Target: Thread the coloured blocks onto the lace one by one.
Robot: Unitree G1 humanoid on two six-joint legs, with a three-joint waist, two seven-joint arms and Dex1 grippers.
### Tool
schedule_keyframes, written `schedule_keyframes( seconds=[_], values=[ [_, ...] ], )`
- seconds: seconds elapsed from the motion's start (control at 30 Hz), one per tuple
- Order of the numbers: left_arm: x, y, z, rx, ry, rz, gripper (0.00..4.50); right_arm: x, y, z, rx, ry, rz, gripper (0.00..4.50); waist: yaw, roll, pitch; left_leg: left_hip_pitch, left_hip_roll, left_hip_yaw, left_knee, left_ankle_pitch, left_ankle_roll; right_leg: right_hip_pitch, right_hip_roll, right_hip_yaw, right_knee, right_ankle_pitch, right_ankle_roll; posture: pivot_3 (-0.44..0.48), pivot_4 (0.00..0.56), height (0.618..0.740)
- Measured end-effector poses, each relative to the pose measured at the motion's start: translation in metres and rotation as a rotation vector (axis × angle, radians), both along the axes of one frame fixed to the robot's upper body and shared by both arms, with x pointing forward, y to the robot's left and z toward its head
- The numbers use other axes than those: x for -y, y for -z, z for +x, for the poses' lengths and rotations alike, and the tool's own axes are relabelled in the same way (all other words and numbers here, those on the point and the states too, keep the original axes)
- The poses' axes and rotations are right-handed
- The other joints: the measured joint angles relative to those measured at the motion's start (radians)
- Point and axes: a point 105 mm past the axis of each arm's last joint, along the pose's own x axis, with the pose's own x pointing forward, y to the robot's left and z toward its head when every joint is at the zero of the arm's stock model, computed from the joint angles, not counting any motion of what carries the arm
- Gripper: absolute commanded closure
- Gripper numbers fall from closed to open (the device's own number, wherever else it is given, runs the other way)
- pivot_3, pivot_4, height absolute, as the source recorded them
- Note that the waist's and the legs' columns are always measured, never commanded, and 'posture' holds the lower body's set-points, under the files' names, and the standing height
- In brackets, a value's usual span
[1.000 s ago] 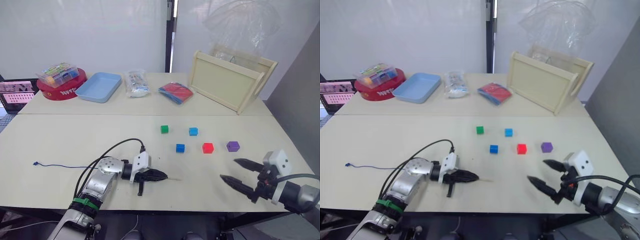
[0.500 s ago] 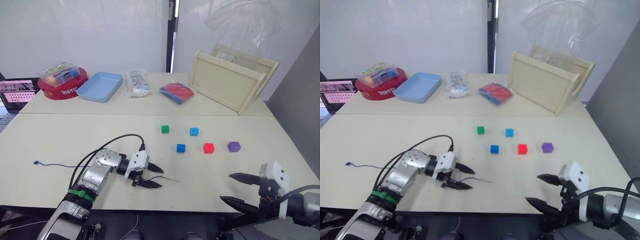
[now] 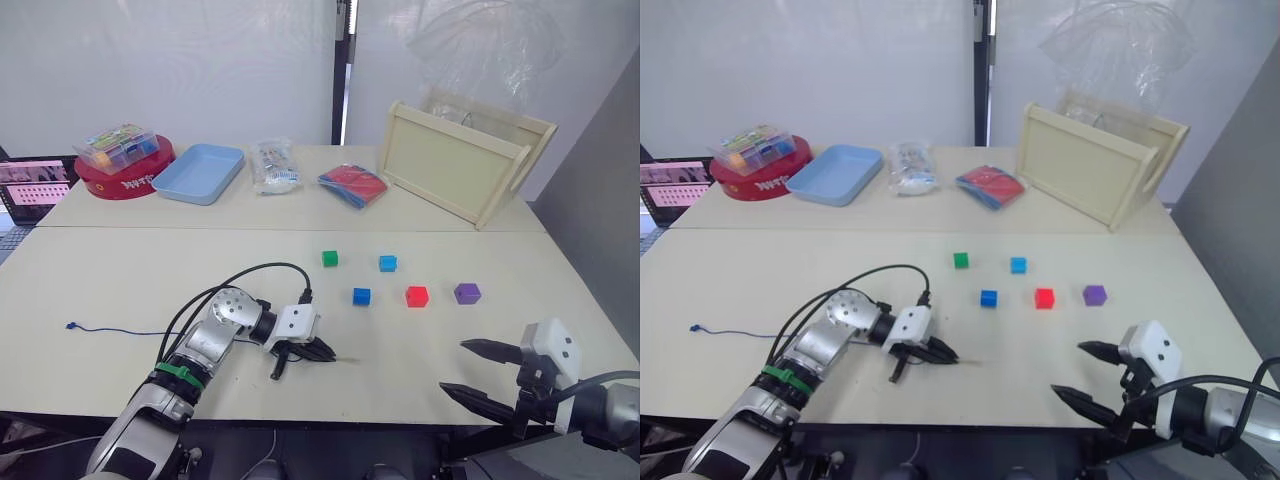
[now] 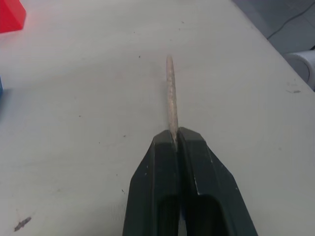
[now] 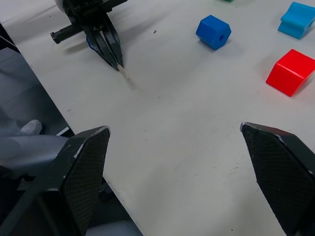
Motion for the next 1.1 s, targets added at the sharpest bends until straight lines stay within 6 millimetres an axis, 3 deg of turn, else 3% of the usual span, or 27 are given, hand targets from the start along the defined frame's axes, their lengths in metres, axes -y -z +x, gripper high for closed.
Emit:
schedule_keyframes(
  seconds=[0.43, 0.6, 1.1],
  values=[
    [-0.0001, -0.0013, 0.0008, -0.043, -0.043, -0.024, 4.43, -0.0011, -0.0031, 0.0043, 0.021, 0.009, -0.002, 0.0, -0.001, 0.0, 0.0, 0.0, 0.0, 0.0, 0.0, 0.0, 0.0, 0.0, 0.0, 0.0, 0.0, 0.0, 0.0, 0.0, 0.15, 0.74],
    [0.0006, -0.0006, -0.0009, -0.068, -0.056, -0.033, 3.0, -0.005, -0.001, 0.0048, 0.014, -0.005, 0.003, 0.0, 0.001, 0.0, 0.0, 0.0, 0.0, 0.0, 0.0, 0.0, 0.0, 0.0, 0.0, 0.0, 0.0, 0.0, 0.0, 0.0, 0.15, 0.74],
    [-0.0001, 0.0034, -0.0018, -0.016, -0.07, -0.065, 3.0, -0.0042, -0.003, 0.0087, 0.031, -0.005, -0.017, 0.0, 0.002, 0.0, 0.0, 0.0, 0.0, 0.0, 0.0, 0.0, 0.0, 0.0, 0.0, 0.0, 0.0, 0.0, 0.0, 0.0, 0.15, 0.74]
  ],
)
